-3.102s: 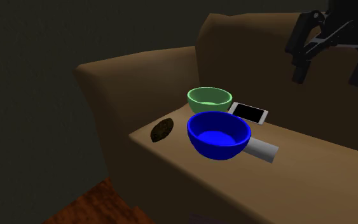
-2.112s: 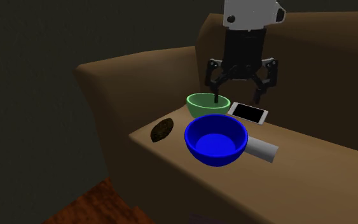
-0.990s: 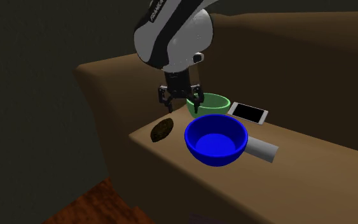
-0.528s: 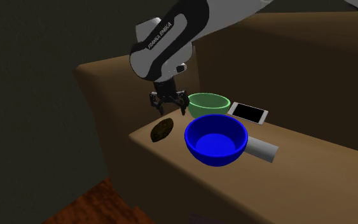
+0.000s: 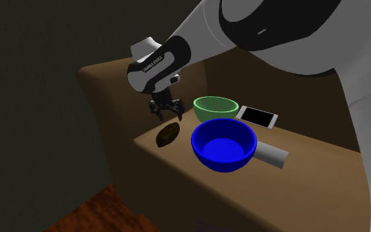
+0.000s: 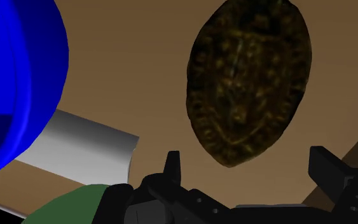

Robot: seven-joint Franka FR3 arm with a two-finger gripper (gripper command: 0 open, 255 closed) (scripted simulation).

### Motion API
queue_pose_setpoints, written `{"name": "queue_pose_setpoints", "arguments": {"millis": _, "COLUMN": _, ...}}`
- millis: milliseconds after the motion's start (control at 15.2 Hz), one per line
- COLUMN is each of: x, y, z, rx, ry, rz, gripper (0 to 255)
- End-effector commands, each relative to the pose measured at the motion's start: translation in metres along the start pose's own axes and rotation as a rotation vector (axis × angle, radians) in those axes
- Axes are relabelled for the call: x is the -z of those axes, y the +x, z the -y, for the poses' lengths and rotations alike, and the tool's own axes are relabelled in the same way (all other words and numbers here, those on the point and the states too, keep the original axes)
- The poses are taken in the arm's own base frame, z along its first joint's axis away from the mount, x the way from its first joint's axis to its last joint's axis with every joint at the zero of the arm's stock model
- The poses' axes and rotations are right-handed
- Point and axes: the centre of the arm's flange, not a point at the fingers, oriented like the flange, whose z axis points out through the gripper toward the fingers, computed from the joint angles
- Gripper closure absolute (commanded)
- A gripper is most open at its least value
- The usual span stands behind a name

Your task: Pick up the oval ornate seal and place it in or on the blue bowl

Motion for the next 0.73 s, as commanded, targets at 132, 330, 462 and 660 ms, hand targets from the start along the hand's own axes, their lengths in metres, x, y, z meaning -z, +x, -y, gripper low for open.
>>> {"name": "queue_pose_setpoints", "arguments": {"millis": 132, "x": -0.019, "y": 0.002, "z": 0.004, "rx": -0.003, "ry": -0.003, "rz": -0.003, "gripper": 0}}
{"name": "queue_pose_setpoints", "arguments": {"millis": 330, "x": -0.035, "y": 0.002, "z": 0.004, "rx": -0.003, "ry": -0.003, "rz": -0.003, "gripper": 0}}
{"name": "queue_pose_setpoints", "arguments": {"millis": 462, "x": -0.038, "y": 0.002, "z": 0.004, "rx": -0.003, "ry": -0.003, "rz": -0.003, "gripper": 0}}
{"name": "queue_pose_setpoints", "arguments": {"millis": 660, "x": -0.038, "y": 0.002, "z": 0.004, "rx": -0.003, "ry": -0.003, "rz": -0.003, "gripper": 0}}
